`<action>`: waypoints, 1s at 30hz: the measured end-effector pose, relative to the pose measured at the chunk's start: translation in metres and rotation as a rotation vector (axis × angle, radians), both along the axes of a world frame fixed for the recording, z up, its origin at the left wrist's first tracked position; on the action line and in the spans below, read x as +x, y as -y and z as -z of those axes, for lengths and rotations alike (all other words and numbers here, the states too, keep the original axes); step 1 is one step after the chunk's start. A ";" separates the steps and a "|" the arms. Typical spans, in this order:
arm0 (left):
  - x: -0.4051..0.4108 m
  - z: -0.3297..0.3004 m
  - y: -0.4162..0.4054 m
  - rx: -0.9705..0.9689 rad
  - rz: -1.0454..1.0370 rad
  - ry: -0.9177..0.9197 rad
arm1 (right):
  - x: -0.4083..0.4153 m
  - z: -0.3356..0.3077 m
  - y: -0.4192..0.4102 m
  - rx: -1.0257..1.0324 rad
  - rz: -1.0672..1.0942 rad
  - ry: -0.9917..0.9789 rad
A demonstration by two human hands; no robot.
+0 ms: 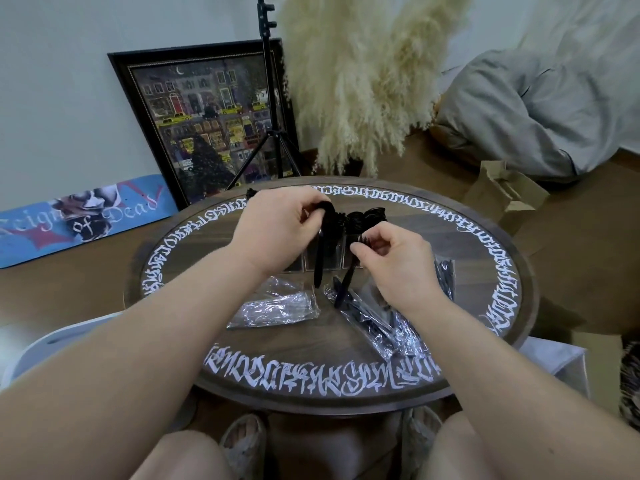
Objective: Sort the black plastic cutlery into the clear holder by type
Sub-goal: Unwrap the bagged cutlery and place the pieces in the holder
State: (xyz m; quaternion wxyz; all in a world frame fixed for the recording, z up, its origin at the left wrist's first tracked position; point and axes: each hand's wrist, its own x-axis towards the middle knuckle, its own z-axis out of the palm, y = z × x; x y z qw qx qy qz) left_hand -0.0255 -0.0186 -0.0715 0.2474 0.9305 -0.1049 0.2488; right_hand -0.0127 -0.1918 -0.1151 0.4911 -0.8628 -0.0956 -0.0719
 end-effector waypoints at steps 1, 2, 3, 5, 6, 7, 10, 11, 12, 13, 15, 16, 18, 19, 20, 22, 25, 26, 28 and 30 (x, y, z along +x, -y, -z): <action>0.001 -0.003 -0.001 0.018 0.001 -0.053 | 0.000 -0.002 0.000 0.003 0.003 0.003; 0.000 -0.005 -0.001 0.048 0.008 -0.121 | 0.002 -0.005 -0.001 0.006 0.007 0.011; -0.001 -0.005 0.001 0.077 0.022 -0.177 | 0.002 -0.007 -0.003 0.011 0.005 0.015; -0.005 -0.002 0.005 0.100 0.042 -0.220 | 0.003 -0.013 -0.007 0.033 -0.028 0.009; -0.006 0.000 0.007 0.099 0.039 -0.214 | 0.003 -0.015 -0.009 0.040 -0.055 0.007; -0.007 0.002 0.008 0.093 0.029 -0.199 | 0.002 -0.017 -0.011 0.041 -0.087 0.003; -0.005 0.005 0.009 0.088 0.014 -0.179 | -0.002 -0.022 -0.012 0.053 -0.174 -0.024; -0.005 0.006 0.009 0.094 0.013 -0.180 | -0.003 -0.022 -0.011 0.038 -0.199 -0.025; -0.004 0.007 0.009 0.095 0.015 -0.180 | -0.004 -0.021 -0.010 0.016 -0.215 -0.014; -0.005 0.008 0.009 0.088 0.023 -0.176 | -0.004 -0.020 -0.010 -0.006 -0.219 0.005; -0.005 0.009 0.009 0.073 0.053 -0.173 | -0.001 -0.015 -0.009 -0.063 -0.198 0.052; -0.006 0.009 0.009 0.073 0.071 -0.177 | 0.000 -0.013 -0.009 -0.095 -0.188 0.073; -0.006 0.009 0.009 0.073 0.105 -0.190 | 0.002 -0.012 -0.008 -0.121 -0.181 0.085; -0.006 0.008 0.009 0.074 0.116 -0.193 | 0.003 -0.012 -0.008 -0.112 -0.179 0.085; -0.005 0.006 0.008 0.075 0.124 -0.193 | 0.004 -0.012 -0.007 -0.096 -0.173 0.091; -0.003 0.003 0.009 0.063 0.132 -0.177 | 0.005 -0.012 -0.008 -0.077 -0.152 0.104; 0.001 -0.002 0.009 0.018 0.115 -0.140 | 0.008 -0.015 -0.010 -0.055 -0.129 0.109; 0.002 -0.004 0.009 0.016 0.105 -0.122 | 0.010 -0.016 -0.008 -0.037 -0.109 0.095; 0.006 -0.008 0.005 0.035 0.081 -0.056 | 0.017 -0.017 -0.001 0.012 -0.026 0.058; 0.013 -0.013 -0.002 0.049 0.013 0.050 | 0.024 -0.016 0.009 0.061 0.059 0.048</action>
